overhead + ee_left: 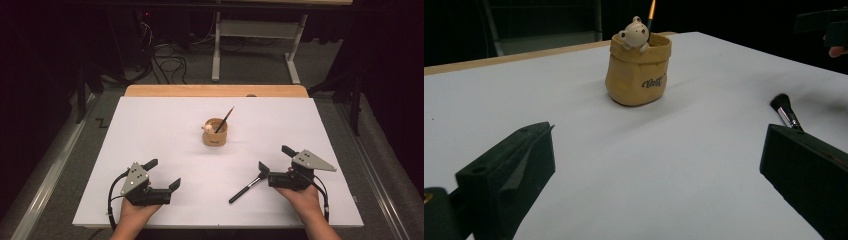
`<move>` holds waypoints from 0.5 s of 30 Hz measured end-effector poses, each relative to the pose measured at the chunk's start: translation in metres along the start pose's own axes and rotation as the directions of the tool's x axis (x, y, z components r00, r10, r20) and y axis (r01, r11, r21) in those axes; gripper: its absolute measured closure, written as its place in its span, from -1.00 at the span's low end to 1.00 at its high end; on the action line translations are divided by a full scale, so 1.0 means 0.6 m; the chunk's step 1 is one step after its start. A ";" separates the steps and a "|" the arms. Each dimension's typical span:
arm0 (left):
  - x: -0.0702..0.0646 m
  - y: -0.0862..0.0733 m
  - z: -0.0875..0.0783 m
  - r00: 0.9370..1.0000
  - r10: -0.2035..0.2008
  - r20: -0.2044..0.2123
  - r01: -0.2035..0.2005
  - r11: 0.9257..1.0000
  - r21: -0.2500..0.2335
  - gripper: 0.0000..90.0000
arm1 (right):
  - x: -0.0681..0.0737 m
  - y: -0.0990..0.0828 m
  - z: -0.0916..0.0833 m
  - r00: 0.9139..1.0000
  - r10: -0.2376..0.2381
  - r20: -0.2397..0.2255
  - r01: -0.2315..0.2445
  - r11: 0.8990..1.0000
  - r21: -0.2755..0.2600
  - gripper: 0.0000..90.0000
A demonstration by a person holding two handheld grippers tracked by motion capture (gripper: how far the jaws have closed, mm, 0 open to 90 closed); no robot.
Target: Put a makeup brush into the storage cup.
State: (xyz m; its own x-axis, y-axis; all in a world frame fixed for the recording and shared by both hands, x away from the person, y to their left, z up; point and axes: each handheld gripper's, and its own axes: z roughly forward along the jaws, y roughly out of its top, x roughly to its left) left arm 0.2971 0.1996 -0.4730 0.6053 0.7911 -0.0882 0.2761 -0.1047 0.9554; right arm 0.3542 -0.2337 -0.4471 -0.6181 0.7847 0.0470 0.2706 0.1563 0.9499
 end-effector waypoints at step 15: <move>0.002 -0.001 0.001 1.000 -0.020 0.005 0.020 1.000 0.007 -0.95 | -0.008 -0.030 -0.063 1.000 -0.017 0.027 0.018 0.999 -0.051 -0.99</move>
State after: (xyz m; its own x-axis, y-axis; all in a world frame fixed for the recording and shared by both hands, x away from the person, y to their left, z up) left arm 0.2981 0.2006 -0.4739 0.6036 0.7898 -0.1093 0.2939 -0.0930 0.9513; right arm 0.3242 -0.2628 -0.4528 -0.6027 0.7976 0.0229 0.2215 0.1396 0.9651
